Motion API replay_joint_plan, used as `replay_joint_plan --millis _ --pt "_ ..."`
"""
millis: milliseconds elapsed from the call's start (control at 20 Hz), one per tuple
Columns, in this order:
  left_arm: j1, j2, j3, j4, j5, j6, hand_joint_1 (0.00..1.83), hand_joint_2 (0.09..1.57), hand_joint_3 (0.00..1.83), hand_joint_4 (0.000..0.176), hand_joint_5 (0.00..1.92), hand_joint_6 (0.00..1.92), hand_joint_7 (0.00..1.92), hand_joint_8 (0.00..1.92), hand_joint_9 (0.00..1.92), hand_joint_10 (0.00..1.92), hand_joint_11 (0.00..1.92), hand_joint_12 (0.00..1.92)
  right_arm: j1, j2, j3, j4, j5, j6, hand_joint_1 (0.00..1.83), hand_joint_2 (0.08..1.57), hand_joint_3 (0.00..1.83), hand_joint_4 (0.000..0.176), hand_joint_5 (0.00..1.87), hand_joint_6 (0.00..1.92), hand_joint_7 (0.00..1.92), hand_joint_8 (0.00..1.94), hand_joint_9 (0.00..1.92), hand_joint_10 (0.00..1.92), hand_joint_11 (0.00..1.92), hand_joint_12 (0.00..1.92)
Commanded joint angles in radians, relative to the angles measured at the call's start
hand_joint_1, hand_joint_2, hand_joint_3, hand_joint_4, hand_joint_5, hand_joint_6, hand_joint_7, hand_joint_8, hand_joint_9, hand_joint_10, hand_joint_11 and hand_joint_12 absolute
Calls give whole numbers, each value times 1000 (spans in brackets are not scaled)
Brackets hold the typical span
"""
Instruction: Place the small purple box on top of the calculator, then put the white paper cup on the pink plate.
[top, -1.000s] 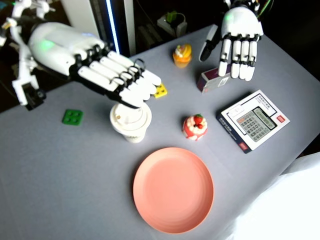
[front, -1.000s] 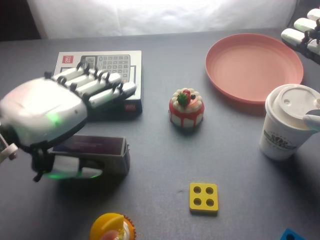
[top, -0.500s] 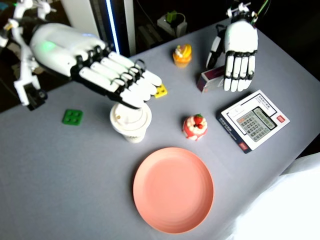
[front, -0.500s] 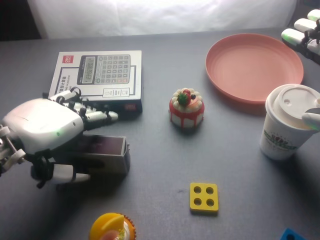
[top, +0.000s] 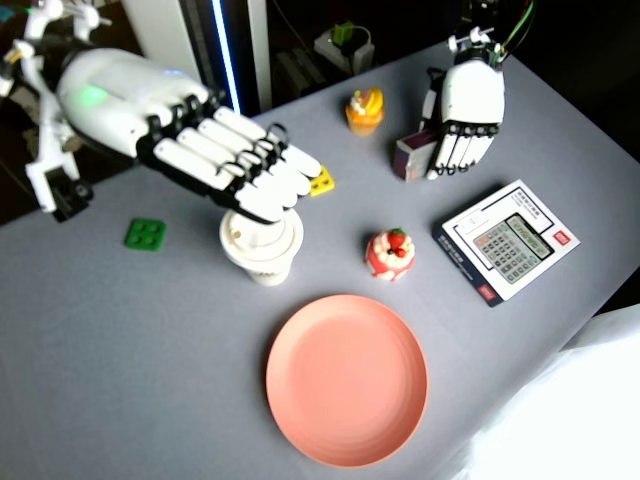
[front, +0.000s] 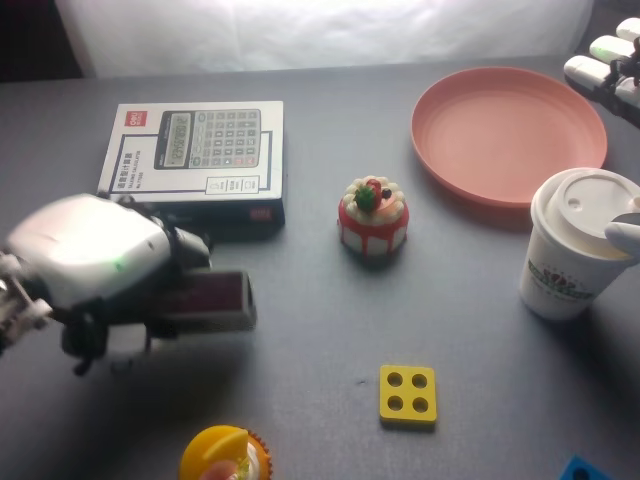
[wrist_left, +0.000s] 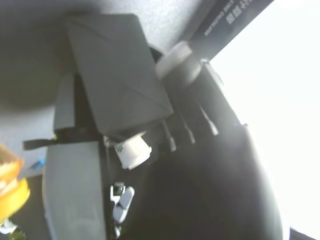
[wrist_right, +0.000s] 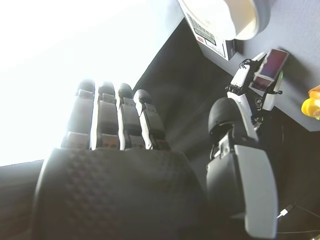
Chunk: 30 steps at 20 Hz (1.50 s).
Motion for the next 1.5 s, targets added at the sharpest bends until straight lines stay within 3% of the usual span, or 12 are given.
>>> replay_joint_plan --millis 0,250,350,400,450,650,950,1000,1050,1150,1250,1450 --pt "-11 10 0 5 -174 2 1205 1237 0 0 750 1087 796 1590 869 1812 924 1921 15 0 5 2 123 -4 239 1268 13 0 0 0 0 0 0 0 0 0" --pt "-107 -49 111 -107 -131 2 1222 1222 1 0 764 1034 825 1527 859 1854 919 1921 12 -1 5 12 130 -4 258 1257 5 0 0 0 0 0 0 0 0 0" --pt "-147 -77 152 -139 -97 2 1220 1208 0 0 786 1233 809 1358 864 1918 950 1921 11 -2 5 13 131 -4 240 1262 7 0 0 0 0 0 0 0 0 0" --pt "-183 -106 192 -170 -60 2 1156 1182 0 0 847 1164 856 1605 876 1920 956 1921 10 -2 5 13 131 -4 261 1266 8 0 0 0 0 0 0 0 0 0" --pt "-205 -131 232 -207 -27 3 1211 1195 0 0 811 1206 826 1388 820 1890 858 1921 9 -3 5 13 131 -4 270 1273 11 0 0 0 0 0 0 0 0 0" --pt "-287 -190 320 -315 74 84 1229 1184 1 0 803 1072 902 1321 801 1181 632 1631 9 -6 7 13 130 -4 238 1267 6 0 0 0 0 0 0 0 0 0" --pt "-393 -276 439 -509 208 275 1332 1216 4 0 700 1252 808 1277 737 1525 431 1598 8 -9 10 13 130 -4 248 1253 0 0 0 0 0 0 0 0 0 0" --pt "-402 -285 449 -534 221 301 1207 1250 1 0 616 1387 822 1349 595 1125 266 1609 8 -9 10 13 130 -4 236 1259 1 0 0 0 0 0 0 0 0 0" --pt "-408 -293 458 -556 232 327 1292 1226 1 0 532 775 763 1365 573 932 158 1579 8 -9 10 13 130 -4 236 1260 2 0 0 0 0 0 0 0 0 0" --pt "-413 -300 465 -578 246 360 1181 1179 0 0 490 163 553 502 513 745 252 1567 8 -10 11 13 130 -4 282 1257 0 0 0 0 0 0 0 0 0 0" --pt "-412 -300 465 -577 249 361 1055 1139 0 0 339 10 348 60 260 390 17 1413 8 -10 11 13 130 -4 256 1259 1 0 0 0 0 0 0 0 0 0" --pt "-412 -298 459 -556 255 361 803 1150 0 0 201 0 182 0 171 54 0 1041 7 -10 11 16 132 -4 286 1270 5 0 0 0 0 0 0 0 0 0"
